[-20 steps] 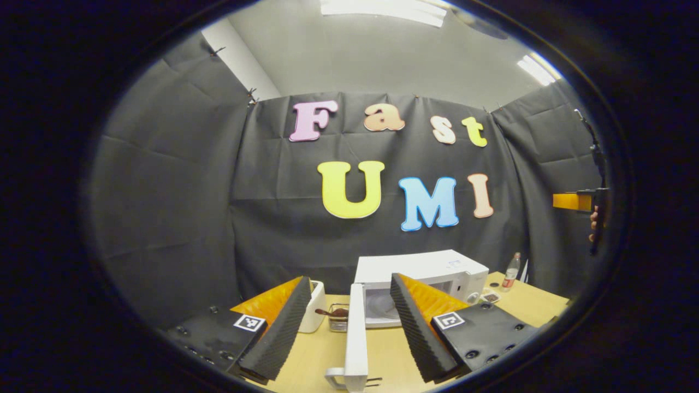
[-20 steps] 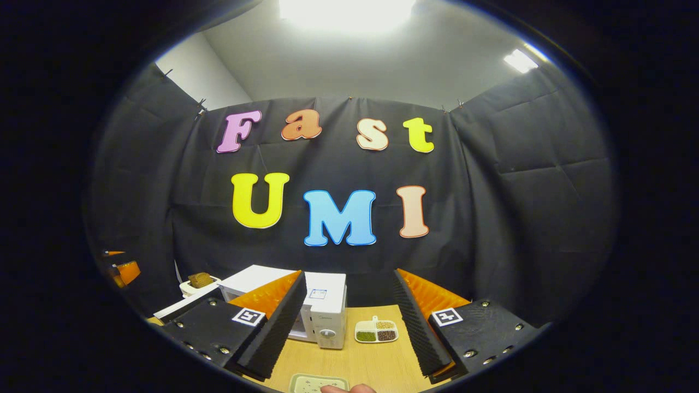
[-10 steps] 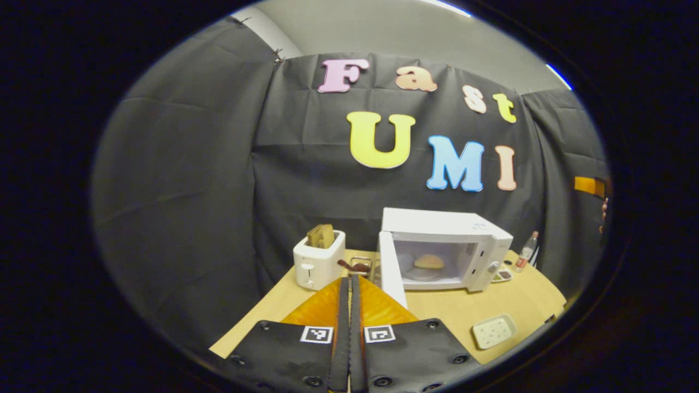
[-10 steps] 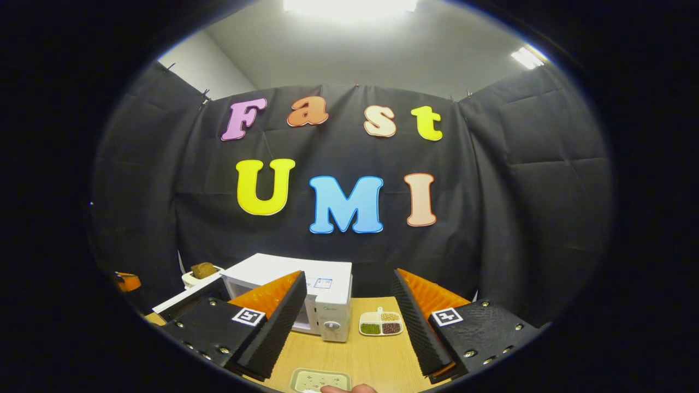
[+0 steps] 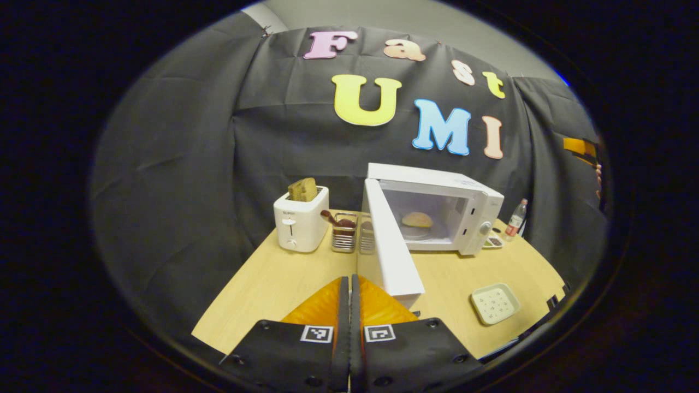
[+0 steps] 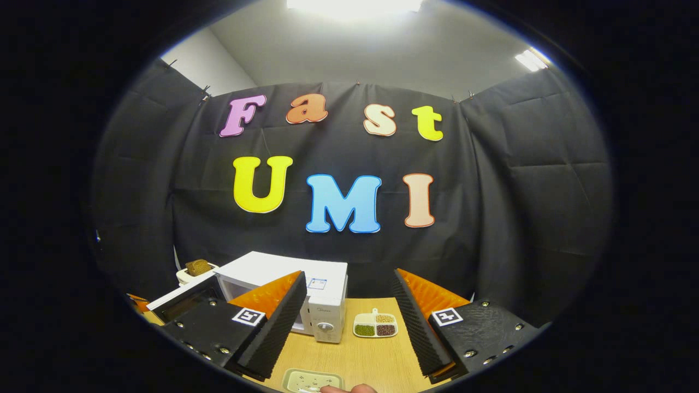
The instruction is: Open the microwave oven with the left hand, put the food in, and close the microwave oven.
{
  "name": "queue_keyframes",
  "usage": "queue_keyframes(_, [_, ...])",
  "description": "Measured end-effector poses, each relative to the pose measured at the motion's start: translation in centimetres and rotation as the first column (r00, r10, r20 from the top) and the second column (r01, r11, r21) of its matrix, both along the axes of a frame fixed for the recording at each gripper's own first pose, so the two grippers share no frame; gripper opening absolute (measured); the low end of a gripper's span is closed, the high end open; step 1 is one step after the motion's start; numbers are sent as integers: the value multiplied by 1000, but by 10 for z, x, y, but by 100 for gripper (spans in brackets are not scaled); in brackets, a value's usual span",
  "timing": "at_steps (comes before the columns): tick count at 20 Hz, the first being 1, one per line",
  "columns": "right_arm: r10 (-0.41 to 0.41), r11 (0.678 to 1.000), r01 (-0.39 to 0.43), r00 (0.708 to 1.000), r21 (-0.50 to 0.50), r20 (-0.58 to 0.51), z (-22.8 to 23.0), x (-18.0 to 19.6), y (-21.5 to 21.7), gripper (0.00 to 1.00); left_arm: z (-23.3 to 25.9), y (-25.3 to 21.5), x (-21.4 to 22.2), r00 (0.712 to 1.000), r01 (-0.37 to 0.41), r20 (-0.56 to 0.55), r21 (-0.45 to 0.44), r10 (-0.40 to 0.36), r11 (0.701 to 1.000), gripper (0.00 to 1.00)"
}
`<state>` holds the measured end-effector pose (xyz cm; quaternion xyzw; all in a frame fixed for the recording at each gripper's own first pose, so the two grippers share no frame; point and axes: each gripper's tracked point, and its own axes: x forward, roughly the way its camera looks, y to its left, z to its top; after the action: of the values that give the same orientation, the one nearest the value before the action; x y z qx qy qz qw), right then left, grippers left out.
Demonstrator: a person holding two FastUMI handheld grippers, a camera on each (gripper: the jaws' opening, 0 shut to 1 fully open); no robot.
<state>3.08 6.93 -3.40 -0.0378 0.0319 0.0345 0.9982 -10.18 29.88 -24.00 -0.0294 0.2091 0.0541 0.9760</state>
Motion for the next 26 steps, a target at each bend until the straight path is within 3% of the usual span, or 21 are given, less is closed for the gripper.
queue_keyframes(7, [20,1000,-20,1000,-8,-7,-3,12,-1,95,-5,-66,16,992,128,-4,-21,-128,992,7])
queue_keyframes(17, [-27,999,29,997,36,-67,-19,26,-26,95,-8,-145,54,963,267,-26,-23,-267,963,7])
queue_keyframes(26, [-65,997,65,998,36,-12,-4,37,-56,95,-1,-185,99,942,337,-19,17,-336,941,7])
